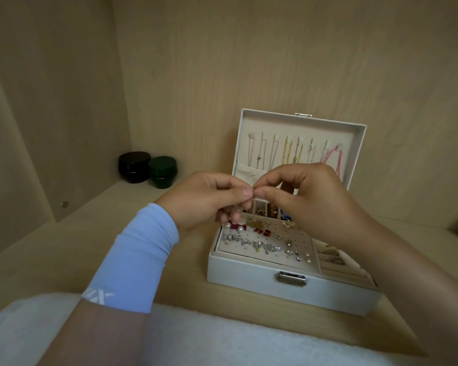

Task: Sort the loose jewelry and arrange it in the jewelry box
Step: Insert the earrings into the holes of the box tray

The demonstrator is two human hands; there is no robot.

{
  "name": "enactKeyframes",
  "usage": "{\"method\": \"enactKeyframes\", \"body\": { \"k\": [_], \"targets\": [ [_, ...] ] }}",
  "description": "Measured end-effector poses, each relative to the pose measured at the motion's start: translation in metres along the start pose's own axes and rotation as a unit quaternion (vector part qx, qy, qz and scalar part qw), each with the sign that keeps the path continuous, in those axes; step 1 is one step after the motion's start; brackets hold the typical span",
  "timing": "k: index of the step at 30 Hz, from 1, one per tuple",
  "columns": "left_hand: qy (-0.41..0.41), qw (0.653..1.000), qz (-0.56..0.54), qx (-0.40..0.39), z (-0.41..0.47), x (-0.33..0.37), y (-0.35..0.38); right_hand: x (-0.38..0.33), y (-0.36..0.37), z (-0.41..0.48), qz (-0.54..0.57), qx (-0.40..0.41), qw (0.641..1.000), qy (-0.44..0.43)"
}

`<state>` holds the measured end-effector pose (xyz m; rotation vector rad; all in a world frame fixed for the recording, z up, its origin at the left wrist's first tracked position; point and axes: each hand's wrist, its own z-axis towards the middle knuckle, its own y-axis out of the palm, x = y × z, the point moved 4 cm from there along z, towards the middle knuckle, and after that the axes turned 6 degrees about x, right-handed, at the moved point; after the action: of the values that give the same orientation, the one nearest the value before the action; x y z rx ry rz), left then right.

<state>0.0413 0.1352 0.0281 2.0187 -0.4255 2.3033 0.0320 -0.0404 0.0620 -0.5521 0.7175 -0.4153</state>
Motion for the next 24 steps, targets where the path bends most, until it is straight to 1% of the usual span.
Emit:
{"method": "enactKeyframes", "body": {
  "k": [2,3,4,6,8,11,16,22,24],
  "targets": [
    [-0.01,1.0,0.02,-0.011,-0.002,-0.001,-0.005,0.0,0.001,-0.002,-0.026,0.012,0.999,-0.019],
    [-0.013,1.0,0.023,-0.008,-0.003,-0.001,-0.009,-0.001,0.003,-0.003,-0.057,0.011,0.998,-0.036],
    [-0.015,1.0,0.022,0.002,-0.001,-0.002,-0.012,-0.003,0.005,-0.006,-0.092,-0.003,0.994,-0.056],
    [-0.018,0.999,0.013,0.039,0.002,-0.004,-0.019,-0.008,0.018,-0.012,-0.156,-0.064,0.98,-0.102],
    [-0.017,0.998,0.015,0.066,0.005,-0.007,-0.02,-0.012,0.031,-0.019,-0.197,-0.102,0.963,-0.151],
    [-0.008,0.996,0.024,0.081,0.007,-0.008,-0.018,-0.014,0.038,-0.022,-0.208,-0.116,0.954,-0.18],
    [0.005,0.996,0.027,0.081,0.008,-0.007,-0.016,-0.017,0.043,-0.024,-0.241,-0.12,0.938,-0.218],
    [0.02,0.996,0.027,0.088,0.008,-0.006,-0.017,-0.018,0.044,-0.028,-0.249,-0.132,0.933,-0.222],
    [0.009,0.997,0.005,0.083,0.009,-0.007,-0.016,-0.018,0.043,-0.028,-0.242,-0.147,0.934,-0.219]
  ]
}}
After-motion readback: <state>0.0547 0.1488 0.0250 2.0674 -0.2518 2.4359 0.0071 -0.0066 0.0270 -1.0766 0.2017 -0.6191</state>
